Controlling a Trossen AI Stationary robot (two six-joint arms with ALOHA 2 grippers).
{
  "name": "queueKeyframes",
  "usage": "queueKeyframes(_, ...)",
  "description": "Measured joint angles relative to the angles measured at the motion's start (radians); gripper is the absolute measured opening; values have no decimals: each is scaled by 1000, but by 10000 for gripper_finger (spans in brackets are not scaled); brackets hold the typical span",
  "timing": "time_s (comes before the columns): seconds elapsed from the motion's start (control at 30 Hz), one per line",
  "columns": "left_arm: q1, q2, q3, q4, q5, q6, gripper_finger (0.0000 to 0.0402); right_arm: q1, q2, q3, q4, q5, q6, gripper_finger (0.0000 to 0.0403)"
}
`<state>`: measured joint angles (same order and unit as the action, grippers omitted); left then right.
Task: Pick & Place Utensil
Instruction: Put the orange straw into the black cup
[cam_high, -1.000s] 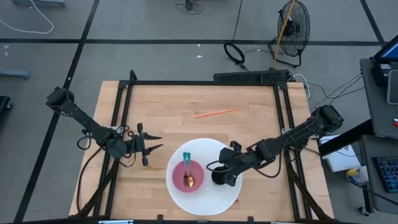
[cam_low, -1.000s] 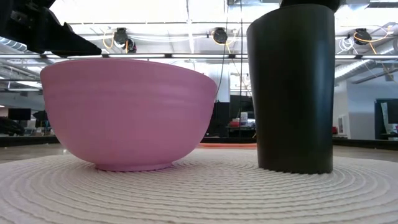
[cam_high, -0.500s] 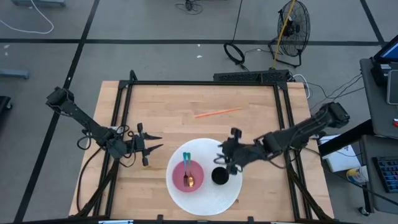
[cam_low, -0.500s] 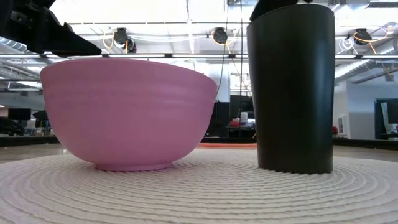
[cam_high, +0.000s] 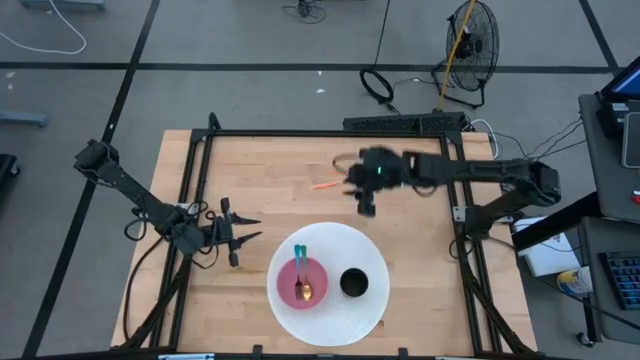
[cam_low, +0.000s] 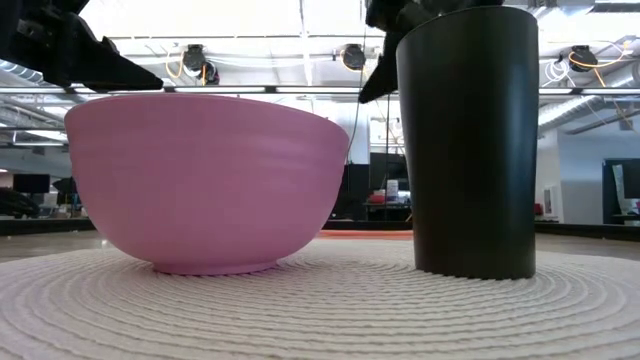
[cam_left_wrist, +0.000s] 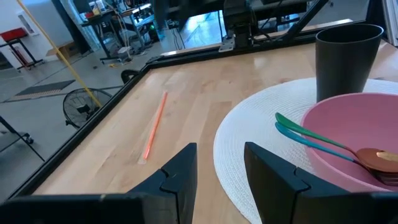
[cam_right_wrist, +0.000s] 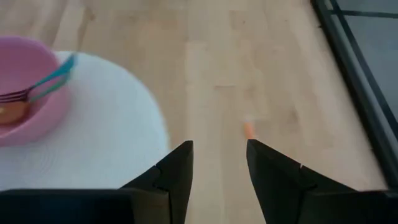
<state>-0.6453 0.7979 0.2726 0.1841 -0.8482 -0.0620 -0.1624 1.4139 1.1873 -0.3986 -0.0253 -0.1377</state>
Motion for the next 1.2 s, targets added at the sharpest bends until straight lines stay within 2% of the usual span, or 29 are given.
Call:
queueKeyframes(0.17,14,0,0,0,-17,2,136,-155,31,1,61,-197,-82,144)
queueKeyframes(0.27,39,0,0,-1,-18,6,136,-207,76,0,61,-239,-131,143)
queueKeyframes(0.43,91,0,0,-2,-17,10,136,-272,157,3,66,-249,-220,144)
queueKeyframes(0.6,138,0,0,-2,9,15,136,-336,245,71,22,-372,-247,144)
queueKeyframes(0.93,195,0,0,-6,90,9,136,-338,471,311,-139,-390,-322,144)
queueKeyframes(1.0,196,0,0,-8,96,3,136,-337,517,344,-160,-423,-322,144)
queueKeyframes(1.2,195,0,0,-40,100,-21,136,-325,595,407,-210,-425,-321,144)
